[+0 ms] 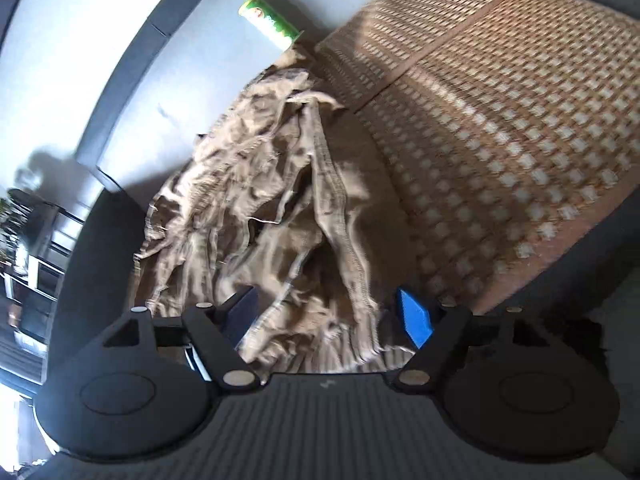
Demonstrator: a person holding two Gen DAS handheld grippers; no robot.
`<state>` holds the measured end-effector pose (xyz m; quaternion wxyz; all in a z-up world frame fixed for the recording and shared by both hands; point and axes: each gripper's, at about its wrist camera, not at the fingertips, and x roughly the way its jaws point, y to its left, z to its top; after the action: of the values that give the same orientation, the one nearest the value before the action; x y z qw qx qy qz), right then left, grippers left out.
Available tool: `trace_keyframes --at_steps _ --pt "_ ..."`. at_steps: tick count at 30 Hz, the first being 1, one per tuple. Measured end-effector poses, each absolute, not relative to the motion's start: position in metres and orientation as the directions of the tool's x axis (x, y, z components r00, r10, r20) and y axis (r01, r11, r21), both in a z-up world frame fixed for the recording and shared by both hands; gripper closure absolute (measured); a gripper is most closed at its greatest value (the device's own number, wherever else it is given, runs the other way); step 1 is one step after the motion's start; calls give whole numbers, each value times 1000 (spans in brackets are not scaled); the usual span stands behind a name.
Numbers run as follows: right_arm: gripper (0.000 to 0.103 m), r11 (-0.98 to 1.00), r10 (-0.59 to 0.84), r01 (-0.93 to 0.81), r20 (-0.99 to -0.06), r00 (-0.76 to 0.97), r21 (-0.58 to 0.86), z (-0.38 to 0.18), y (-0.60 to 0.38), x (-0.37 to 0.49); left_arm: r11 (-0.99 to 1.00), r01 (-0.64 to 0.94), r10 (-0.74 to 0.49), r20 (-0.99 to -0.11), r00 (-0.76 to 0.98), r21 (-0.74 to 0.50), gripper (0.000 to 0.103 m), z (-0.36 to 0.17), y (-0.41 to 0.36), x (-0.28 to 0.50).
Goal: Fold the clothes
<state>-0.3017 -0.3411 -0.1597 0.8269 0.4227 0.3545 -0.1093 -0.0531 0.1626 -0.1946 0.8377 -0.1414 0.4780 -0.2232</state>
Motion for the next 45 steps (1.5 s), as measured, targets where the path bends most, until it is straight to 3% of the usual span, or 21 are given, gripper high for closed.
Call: trace_keyframes --at_steps 6,8,9,10,12,13,14,15,16,20,25,36,45 --pt "20 541 129 531 -688 714 652 -184 -341 -295 895 261 -445 -765 466 -362 15 -192 146 -51" --pt "20 542 134 530 -690 711 652 -185 -341 -296 904 283 -421 -772 475 -319 21 -192 141 -55" --pt "27 545 141 527 -690 710 653 -185 -342 -297 908 291 -411 -774 481 -301 26 -191 140 -58" --pt "45 547 147 523 -691 708 653 -185 -343 -298 912 298 -400 -776 487 -283 38 -191 139 -60" --pt "59 552 161 516 -691 705 655 -186 -344 -299 912 290 -403 -774 488 -291 52 -191 139 -61" --pt "72 554 167 513 -691 703 656 -186 -344 -300 912 287 -403 -775 487 -293 62 -191 138 -61" --pt "74 539 177 512 -685 707 668 -187 -345 -301 912 285 -403 -776 486 -295 74 -191 137 -60" --pt "86 514 189 513 -674 715 688 -190 -347 -301 921 268 -384 -781 492 -284 84 -190 136 -59" --pt "89 493 199 511 -663 722 704 -191 -347 -301 929 248 -365 -789 495 -274 90 -189 138 -59" --pt "91 464 218 479 -620 754 745 -181 -352 -308 891 179 -448 -747 492 -417 92 -183 164 -58" --pt "91 415 257 391 -518 816 821 -150 -365 -307 855 158 -499 -698 513 -495 92 -156 168 -50" --pt "92 425 332 120 -278 901 897 -34 -412 -177 748 164 -583 -517 627 -644 92 -53 133 43" --pt "92 399 277 139 -264 924 906 -13 -483 -41 753 119 -539 -504 675 -647 91 -35 77 188"
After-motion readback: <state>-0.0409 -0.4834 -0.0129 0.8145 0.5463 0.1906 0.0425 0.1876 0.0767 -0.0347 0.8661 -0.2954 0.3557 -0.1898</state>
